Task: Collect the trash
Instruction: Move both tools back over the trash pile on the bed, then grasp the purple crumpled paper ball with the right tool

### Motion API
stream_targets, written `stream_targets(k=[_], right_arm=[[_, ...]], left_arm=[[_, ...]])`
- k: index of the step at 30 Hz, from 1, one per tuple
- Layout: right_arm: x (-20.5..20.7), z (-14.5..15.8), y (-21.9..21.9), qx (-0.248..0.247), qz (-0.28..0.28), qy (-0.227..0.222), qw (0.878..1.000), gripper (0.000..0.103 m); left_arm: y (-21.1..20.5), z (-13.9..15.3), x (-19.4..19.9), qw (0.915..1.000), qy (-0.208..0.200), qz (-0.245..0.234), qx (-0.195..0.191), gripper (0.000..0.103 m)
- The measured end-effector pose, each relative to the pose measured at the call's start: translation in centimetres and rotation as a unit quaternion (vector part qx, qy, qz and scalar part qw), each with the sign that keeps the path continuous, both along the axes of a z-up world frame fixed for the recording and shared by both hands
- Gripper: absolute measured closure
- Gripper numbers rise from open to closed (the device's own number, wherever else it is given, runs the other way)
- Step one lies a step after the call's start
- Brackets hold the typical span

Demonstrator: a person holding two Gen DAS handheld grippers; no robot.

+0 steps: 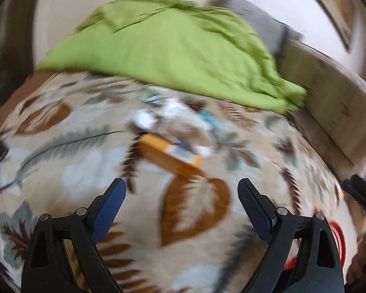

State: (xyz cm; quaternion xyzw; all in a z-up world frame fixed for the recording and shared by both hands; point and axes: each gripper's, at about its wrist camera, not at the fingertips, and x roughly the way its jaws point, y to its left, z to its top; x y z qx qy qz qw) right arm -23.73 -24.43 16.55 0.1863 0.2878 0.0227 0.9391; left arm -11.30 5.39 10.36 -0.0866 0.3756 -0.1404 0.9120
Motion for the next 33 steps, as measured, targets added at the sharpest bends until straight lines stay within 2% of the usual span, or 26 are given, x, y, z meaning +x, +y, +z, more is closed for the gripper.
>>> stream_targets(k=[4,8,11,13,15,19,23,26,27,29,33], right_arm=[[5.0,0.4,0.0,0.002,0.004,0.015,1.000,0.038],[11.1,0.5,-0.8,-0.009,-0.002,0.028,1.000,0.038],[17.5,0.0,-2.0,-0.020,-0.006,0.044,0.999,0.038],[21.5,-0.6,-3.1,-0.020,-0.013,0.046,0.999,0.038],[25.7,-1.9,-4.0,-0.019,-0.016,0.065,0.998,0.038],[33.9,-5.5,-6.8,-0.001,-0.042,0.104,0.994,0.038],[39.3,-8.9,-8.8,0.035,-0.071,0.127,0.989,0.043],[42.3,-11.1,-9.5,0.050,-0.090,0.142,0.984,0.050],[43.0,-11.6,-9.5,0.051,-0.091,0.147,0.984,0.060],[43.9,-12.1,-9.2,0.040,-0.088,0.150,0.984,0.073],[42.5,-10.9,-7.7,0.000,-0.085,0.125,0.988,0.075]], left_arm=[[2.1,-1.7,2.5,0.9980,0.022,0.043,-0.040,0.011],[1.1,-2.8,5.7,0.9952,0.039,0.076,-0.048,0.011],[-0.1,-3.0,7.7,0.9946,0.016,0.095,-0.038,0.011],[-0.4,-3.5,7.7,0.9941,-0.017,0.106,-0.016,0.011],[-0.3,-4.0,8.2,0.9946,-0.014,0.103,0.003,0.011],[0.4,-3.9,8.3,0.9946,-0.022,0.101,0.011,0.011],[0.8,-4.0,8.7,0.9952,-0.015,0.096,0.010,0.011],[1.0,-4.5,9.4,0.9958,0.007,0.091,-0.005,0.011],[1.1,-4.7,9.5,0.9958,0.013,0.090,-0.007,0.011],[1.1,-5.0,9.7,0.9959,0.021,0.088,-0.011,0.011],[1.2,-5.3,9.9,0.9956,0.033,0.085,-0.023,0.011]])
